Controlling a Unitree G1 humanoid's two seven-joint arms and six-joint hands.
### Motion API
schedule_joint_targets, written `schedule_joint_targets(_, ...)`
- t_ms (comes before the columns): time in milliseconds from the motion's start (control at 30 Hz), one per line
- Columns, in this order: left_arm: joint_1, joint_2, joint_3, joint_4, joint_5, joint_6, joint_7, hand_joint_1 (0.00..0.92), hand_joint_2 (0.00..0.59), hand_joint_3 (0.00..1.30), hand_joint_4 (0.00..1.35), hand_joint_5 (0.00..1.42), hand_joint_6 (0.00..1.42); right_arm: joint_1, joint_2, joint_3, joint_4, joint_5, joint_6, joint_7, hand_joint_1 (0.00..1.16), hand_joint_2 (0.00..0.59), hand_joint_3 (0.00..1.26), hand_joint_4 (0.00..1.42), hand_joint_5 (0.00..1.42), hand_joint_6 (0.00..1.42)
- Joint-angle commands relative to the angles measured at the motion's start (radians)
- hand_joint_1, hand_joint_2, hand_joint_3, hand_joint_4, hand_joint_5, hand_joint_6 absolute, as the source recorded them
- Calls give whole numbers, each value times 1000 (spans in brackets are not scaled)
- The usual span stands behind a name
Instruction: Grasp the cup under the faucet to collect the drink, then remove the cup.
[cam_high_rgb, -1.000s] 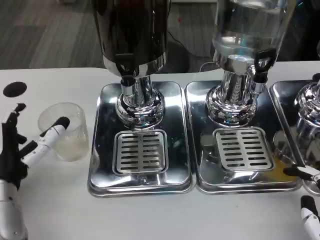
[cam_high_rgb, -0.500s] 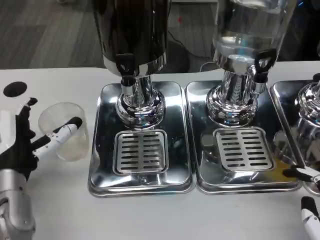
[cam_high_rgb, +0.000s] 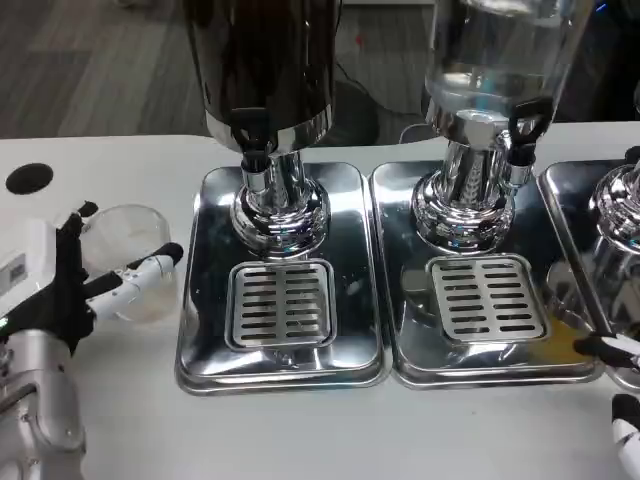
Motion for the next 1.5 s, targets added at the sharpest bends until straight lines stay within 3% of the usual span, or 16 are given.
schedule_joint_targets(33, -16, 16, -12, 15, 14, 7, -11, 301, 60, 237, 247, 515, 842, 3, 4, -8, 15, 16, -26, 8, 516, 569, 307, 200, 219, 119)
schedule_joint_targets(700, -20, 16, -23, 30, 15, -7, 0, 298, 81, 327, 322, 550, 867, 14, 3, -20, 28, 35, -78, 14, 516, 528, 301, 201, 242, 185)
schedule_joint_targets(967, -20, 27, -41, 29, 26, -4, -2, 372, 92, 327, 338, 567, 872, 8, 8, -18, 36, 42, -90, 21, 519, 528, 298, 201, 245, 206)
schedule_joint_targets(1500, -17, 22, -61, 38, 25, -26, 43, 417, 108, 368, 385, 621, 918, 9, 4, -24, 55, 55, -105, 28, 518, 524, 298, 201, 245, 212)
